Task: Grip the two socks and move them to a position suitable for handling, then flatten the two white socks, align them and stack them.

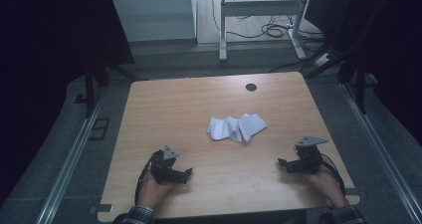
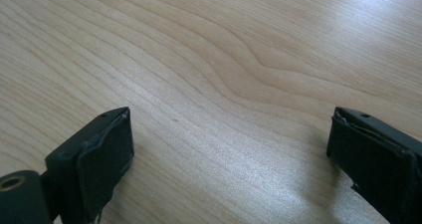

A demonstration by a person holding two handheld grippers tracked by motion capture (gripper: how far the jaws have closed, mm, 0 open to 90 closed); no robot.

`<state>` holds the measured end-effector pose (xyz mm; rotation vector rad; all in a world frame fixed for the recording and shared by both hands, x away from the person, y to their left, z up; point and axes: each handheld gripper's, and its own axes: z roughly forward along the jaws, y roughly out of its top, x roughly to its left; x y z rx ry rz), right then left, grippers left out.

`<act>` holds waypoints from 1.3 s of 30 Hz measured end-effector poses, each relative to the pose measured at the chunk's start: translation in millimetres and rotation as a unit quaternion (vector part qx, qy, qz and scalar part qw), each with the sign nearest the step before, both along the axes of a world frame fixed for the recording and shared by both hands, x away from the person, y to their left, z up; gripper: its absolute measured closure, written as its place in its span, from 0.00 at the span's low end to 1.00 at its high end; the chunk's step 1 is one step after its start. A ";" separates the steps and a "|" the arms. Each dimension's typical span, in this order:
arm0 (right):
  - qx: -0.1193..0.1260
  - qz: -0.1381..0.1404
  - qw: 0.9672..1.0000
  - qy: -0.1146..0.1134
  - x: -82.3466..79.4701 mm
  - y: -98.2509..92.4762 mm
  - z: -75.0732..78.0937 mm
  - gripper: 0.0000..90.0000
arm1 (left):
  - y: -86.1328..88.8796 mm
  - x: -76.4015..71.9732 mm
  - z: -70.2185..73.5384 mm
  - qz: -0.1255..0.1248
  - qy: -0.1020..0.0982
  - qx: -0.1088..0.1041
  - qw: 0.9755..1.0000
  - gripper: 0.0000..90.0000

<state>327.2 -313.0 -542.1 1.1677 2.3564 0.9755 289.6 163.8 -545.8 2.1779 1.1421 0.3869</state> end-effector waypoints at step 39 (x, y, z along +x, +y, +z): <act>-0.017 -0.012 0.999 0.039 5.8 9.6 13.7 0.13 | -0.2 1.3 -0.1 -0.001 0.001 -0.001 1.000 0.00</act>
